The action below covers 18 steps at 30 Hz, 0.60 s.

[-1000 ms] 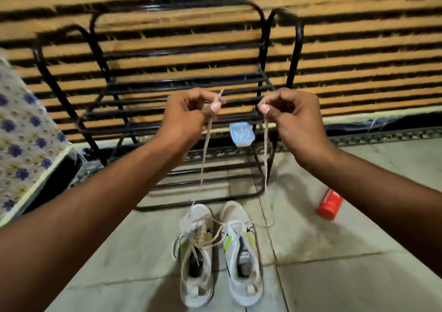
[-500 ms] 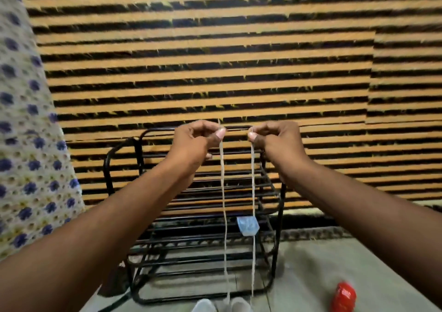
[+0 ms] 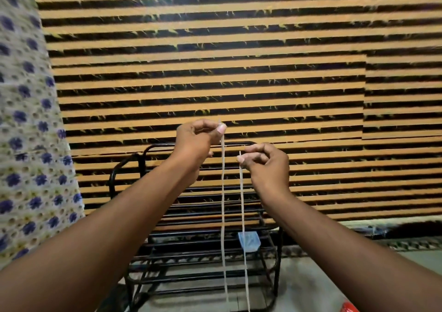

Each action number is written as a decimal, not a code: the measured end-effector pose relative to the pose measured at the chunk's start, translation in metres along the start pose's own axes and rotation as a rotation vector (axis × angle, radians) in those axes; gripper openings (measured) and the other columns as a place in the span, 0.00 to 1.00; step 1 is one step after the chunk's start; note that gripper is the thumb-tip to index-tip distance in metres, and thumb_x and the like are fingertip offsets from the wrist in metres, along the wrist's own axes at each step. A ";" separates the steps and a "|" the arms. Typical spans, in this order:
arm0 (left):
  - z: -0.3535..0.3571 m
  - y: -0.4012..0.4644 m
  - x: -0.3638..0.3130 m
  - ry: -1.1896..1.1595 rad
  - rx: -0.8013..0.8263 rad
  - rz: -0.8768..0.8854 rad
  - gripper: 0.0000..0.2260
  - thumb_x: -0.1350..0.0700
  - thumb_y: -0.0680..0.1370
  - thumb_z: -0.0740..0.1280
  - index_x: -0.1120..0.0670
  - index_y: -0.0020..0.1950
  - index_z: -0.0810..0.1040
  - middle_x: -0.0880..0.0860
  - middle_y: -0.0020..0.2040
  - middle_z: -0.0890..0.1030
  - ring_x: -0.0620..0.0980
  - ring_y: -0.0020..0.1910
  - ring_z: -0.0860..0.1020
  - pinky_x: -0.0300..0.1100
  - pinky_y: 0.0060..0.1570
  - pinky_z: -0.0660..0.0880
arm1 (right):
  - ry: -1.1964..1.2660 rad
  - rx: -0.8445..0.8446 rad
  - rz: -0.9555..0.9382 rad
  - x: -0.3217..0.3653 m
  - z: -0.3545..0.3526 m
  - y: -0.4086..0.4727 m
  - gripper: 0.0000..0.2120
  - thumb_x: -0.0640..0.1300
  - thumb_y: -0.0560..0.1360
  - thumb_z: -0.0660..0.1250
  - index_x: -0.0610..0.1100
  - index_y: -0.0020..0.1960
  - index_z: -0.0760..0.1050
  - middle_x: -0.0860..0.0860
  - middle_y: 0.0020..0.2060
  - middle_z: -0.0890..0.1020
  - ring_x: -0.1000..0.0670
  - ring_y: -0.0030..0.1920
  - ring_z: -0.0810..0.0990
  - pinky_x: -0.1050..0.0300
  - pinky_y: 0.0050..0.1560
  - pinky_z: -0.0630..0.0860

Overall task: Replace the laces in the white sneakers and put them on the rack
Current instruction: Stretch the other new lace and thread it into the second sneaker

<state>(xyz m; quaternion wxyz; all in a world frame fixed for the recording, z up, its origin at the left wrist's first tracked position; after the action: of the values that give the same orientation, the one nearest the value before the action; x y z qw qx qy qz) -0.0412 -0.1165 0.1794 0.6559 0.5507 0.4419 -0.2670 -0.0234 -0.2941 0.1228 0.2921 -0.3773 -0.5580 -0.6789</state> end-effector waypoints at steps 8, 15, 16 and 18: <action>0.000 0.013 -0.016 0.015 0.000 0.021 0.03 0.55 0.79 0.74 0.52 0.51 0.86 0.49 0.51 0.86 0.48 0.52 0.81 0.48 0.48 0.74 | 0.028 0.006 0.005 -0.003 0.001 -0.004 0.09 0.36 0.74 0.75 0.47 0.50 0.80 0.51 0.39 0.86 0.58 0.44 0.85 0.63 0.47 0.80; 0.006 0.013 -0.022 0.021 0.011 0.011 0.04 0.55 0.79 0.74 0.54 0.52 0.86 0.48 0.51 0.86 0.47 0.51 0.80 0.47 0.46 0.74 | 0.026 0.016 -0.004 -0.003 -0.001 -0.005 0.09 0.36 0.73 0.76 0.45 0.50 0.79 0.52 0.39 0.86 0.58 0.44 0.86 0.61 0.49 0.81; 0.007 0.012 -0.022 0.023 0.019 0.009 0.04 0.55 0.79 0.74 0.54 0.52 0.86 0.49 0.51 0.86 0.47 0.52 0.80 0.47 0.46 0.74 | 0.029 0.017 -0.003 -0.003 -0.002 -0.005 0.09 0.36 0.73 0.76 0.45 0.51 0.79 0.53 0.39 0.86 0.58 0.44 0.86 0.61 0.49 0.81; 0.008 0.012 -0.022 0.021 0.039 0.004 0.04 0.55 0.79 0.74 0.54 0.50 0.87 0.48 0.50 0.86 0.47 0.51 0.80 0.47 0.45 0.74 | 0.038 0.016 0.001 -0.003 -0.003 -0.005 0.09 0.36 0.73 0.76 0.44 0.50 0.79 0.52 0.38 0.87 0.58 0.43 0.86 0.65 0.46 0.79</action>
<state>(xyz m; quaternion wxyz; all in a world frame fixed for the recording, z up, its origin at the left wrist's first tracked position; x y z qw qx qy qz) -0.0392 -0.1241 0.2047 0.6408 0.5669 0.4424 -0.2688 -0.0265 -0.2962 0.1176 0.3063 -0.3623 -0.5574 -0.6814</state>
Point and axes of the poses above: each hand's wrist, its own y-axis towards the middle knuckle, its own z-axis out of the palm, x = y × z, the point moved 7 cm from there along y, towards the middle knuckle
